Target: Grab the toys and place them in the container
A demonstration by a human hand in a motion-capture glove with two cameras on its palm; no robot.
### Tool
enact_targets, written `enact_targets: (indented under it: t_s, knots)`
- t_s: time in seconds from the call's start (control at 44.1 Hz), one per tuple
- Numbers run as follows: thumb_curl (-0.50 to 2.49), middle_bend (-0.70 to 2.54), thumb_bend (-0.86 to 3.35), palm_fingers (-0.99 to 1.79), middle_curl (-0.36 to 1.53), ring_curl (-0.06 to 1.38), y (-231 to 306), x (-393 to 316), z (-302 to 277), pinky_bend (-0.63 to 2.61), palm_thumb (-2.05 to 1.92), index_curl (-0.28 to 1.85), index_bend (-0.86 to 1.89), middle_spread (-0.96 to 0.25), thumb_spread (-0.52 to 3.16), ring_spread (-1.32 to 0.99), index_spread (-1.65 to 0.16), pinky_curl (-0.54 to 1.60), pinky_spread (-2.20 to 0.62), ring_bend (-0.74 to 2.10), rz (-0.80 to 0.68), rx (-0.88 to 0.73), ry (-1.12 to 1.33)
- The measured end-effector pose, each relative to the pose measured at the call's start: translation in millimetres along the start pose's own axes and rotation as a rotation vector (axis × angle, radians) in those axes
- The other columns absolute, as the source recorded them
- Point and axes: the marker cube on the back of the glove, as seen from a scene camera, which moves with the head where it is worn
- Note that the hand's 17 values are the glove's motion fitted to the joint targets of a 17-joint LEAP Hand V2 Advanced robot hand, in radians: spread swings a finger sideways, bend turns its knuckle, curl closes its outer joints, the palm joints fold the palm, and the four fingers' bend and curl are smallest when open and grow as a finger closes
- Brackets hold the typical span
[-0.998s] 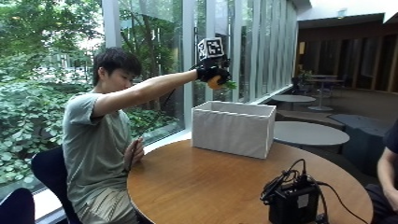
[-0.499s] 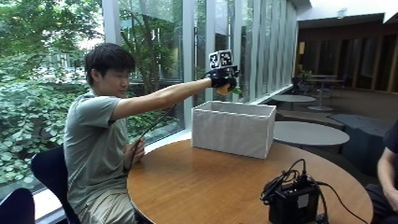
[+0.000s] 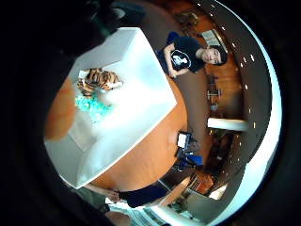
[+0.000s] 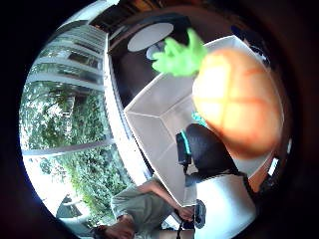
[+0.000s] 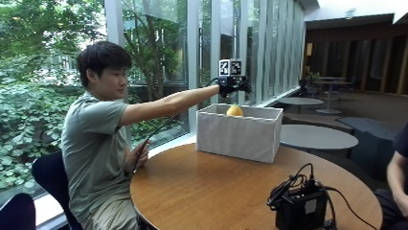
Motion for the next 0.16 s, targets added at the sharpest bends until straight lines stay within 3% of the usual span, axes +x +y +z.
enact_targets:
  t_s: [0.068, 0.159]
  knots:
    - [0.93, 0.32, -0.07, -0.42, 0.78, 0.63, -5.9, -8.8, -1.7, 1.19, 0.26, 0.53, 0.25, -0.19, 1.00, -0.24, -0.29, 0.47, -0.15, 0.78, -0.065, 0.068, -0.055]
    - [0.82, 0.20, -0.07, -0.32, 0.71, 0.55, 1.2, -13.6, -4.7, 1.07, 0.13, 0.48, 0.18, -0.14, 1.10, -0.19, -0.27, 0.42, -0.09, 0.64, 0.230, 0.189, -0.237]
